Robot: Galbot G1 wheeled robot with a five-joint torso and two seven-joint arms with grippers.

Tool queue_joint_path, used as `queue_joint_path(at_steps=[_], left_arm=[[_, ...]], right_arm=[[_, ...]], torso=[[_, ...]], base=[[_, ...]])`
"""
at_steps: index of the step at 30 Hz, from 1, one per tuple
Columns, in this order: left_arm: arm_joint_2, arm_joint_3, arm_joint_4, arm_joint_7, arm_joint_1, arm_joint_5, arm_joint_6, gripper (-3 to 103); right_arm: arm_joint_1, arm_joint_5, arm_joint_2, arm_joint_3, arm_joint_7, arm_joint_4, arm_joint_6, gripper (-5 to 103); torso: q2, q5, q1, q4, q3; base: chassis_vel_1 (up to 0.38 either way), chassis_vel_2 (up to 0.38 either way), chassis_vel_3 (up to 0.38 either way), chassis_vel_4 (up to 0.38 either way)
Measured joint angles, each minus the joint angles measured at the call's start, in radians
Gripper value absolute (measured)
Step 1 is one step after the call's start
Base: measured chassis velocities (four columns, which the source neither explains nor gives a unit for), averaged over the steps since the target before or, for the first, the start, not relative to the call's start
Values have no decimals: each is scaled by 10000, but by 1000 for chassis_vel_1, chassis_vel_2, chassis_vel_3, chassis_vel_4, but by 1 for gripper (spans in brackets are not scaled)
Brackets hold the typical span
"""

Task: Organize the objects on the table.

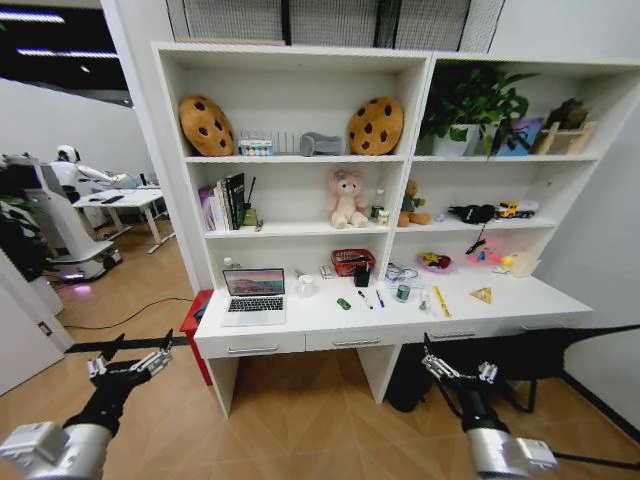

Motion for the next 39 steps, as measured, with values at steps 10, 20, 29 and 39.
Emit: queue_joint_path(at_steps=[10, 20, 29, 39], left_arm=[[12, -253, 0, -69, -71, -205, 60, 99], [247, -404, 1, -103, 6, -286, 41, 99], [157, -247, 1, -172, 18, -249, 81, 99], [-54, -47, 1, -190, 29, -133, 121, 99]], right_arm=[[-110, -419, 69, 108, -419, 274, 77, 100], [108, -135, 69, 129, -345, 159, -164, 100], [98, -116, 67, -7, -296, -21, -476, 100], [11, -184, 286, -14, -386, -78, -431, 100]], torso=[[0, 0, 0, 0, 0], [0, 0, 1, 0, 0], [0, 0, 0, -1, 0], [1, 0, -1, -2, -1]], base=[[0, 0, 0, 0], [0, 0, 0, 0], [0, 0, 0, 0], [0, 0, 0, 0]])
